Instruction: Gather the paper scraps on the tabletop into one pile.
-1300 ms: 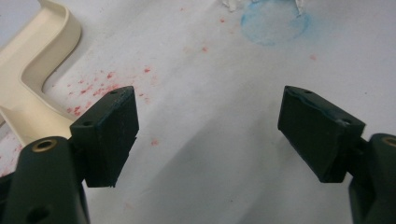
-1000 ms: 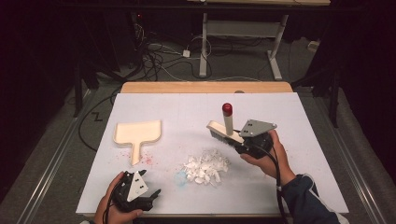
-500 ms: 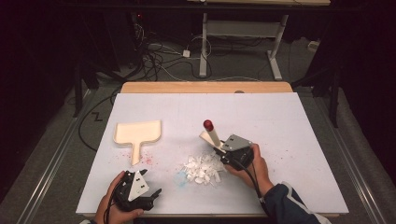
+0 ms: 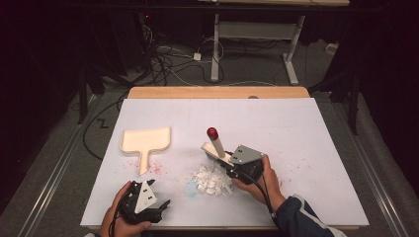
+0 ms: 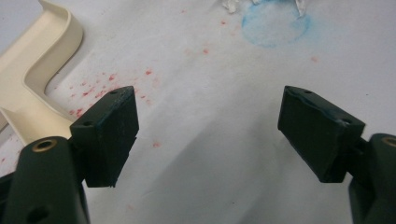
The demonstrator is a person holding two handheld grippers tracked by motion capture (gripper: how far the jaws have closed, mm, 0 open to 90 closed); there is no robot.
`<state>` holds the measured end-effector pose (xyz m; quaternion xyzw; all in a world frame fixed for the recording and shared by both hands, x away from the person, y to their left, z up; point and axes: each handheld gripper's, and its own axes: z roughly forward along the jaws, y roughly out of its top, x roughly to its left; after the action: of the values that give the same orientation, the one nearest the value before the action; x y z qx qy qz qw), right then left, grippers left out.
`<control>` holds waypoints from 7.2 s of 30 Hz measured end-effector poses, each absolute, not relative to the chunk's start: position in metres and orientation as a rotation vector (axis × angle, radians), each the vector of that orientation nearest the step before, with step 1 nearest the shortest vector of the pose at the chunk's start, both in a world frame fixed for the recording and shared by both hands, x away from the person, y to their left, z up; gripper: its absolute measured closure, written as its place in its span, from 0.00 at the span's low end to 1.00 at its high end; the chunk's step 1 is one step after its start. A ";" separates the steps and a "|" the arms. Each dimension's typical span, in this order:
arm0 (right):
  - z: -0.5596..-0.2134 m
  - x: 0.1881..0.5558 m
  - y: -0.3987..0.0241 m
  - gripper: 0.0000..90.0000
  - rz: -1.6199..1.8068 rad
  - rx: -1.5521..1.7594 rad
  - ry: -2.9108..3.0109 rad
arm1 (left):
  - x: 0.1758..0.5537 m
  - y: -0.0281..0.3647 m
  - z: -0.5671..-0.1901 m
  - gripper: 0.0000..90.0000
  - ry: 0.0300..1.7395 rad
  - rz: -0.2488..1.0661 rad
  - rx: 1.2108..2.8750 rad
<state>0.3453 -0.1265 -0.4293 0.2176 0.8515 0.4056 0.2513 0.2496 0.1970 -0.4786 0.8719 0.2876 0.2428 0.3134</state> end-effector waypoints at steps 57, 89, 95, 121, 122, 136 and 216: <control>-0.399 0.286 -0.216 0.75 1.270 0.745 2.289 | 0.247 0.196 -0.477 0.22 0.735 0.639 2.302; -0.414 0.275 -0.208 0.75 1.415 0.603 2.347 | 0.247 0.193 -0.477 0.22 0.725 0.646 2.317; -0.406 0.269 -0.230 0.75 1.444 0.625 2.361 | 0.247 0.192 -0.477 0.22 0.723 0.645 2.319; -0.430 0.288 -0.178 0.75 1.420 0.489 2.479 | 0.250 0.189 -0.480 0.22 0.711 0.629 2.334; -0.429 0.288 -0.178 0.75 1.426 0.491 2.477 | 0.250 0.189 -0.480 0.22 0.713 0.630 2.335; -0.402 0.272 -0.235 0.75 1.424 0.601 2.425 | 0.249 0.190 -0.479 0.22 0.719 0.632 2.329; -0.396 0.379 -0.270 0.31 1.049 0.851 2.178 | 0.252 0.187 -0.476 0.22 0.705 0.649 2.296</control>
<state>0.3787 -0.2701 -0.3964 0.3183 0.8146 0.3923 0.2851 0.2524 0.1870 -0.4757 0.8741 0.2682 0.2471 0.3210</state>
